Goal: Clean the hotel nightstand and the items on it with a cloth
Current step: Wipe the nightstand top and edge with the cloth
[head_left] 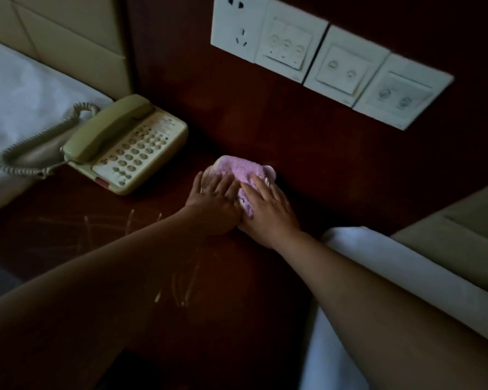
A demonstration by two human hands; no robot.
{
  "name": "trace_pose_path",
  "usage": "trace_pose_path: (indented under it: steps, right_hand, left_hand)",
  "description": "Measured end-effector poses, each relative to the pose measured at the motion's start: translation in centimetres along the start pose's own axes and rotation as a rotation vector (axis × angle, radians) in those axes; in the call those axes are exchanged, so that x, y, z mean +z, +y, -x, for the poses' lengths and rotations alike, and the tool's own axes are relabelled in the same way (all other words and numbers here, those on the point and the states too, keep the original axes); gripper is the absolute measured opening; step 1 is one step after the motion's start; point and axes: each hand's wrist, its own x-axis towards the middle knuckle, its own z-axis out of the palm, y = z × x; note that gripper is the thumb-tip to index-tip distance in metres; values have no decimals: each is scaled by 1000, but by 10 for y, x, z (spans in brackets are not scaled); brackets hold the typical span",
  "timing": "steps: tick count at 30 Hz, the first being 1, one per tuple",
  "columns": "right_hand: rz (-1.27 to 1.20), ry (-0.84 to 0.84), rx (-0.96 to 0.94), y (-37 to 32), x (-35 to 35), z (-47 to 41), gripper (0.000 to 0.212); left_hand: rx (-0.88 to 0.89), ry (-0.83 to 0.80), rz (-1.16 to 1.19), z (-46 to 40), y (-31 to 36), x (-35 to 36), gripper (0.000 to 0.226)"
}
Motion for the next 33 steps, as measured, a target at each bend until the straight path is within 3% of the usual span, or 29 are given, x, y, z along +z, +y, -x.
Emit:
trace_pose_path:
  steps: [9,13,18,23,29,33]
  right_hand:
    - [52,271,-16,-2,43,204,64]
    - [80,169,-24,-6,42,243,67]
    - [73,72,-34,12,24,206,85]
    - [30,124,-2,64,7,128,91]
    - [119,39,21,120,16,45,99]
    - [75,40,83,119,8,43,88]
  left_hand:
    - [52,7,-108,160,99,61,61]
    - [82,-66,-156,195,114,66,73]
    - [114,-54,-188,152,110,48,75]
    - [125,32,-182,63,113,27,61]
    - [130,21,-102,-22,114,15,59]
    - [106,34,-44,-32,114,16,60]
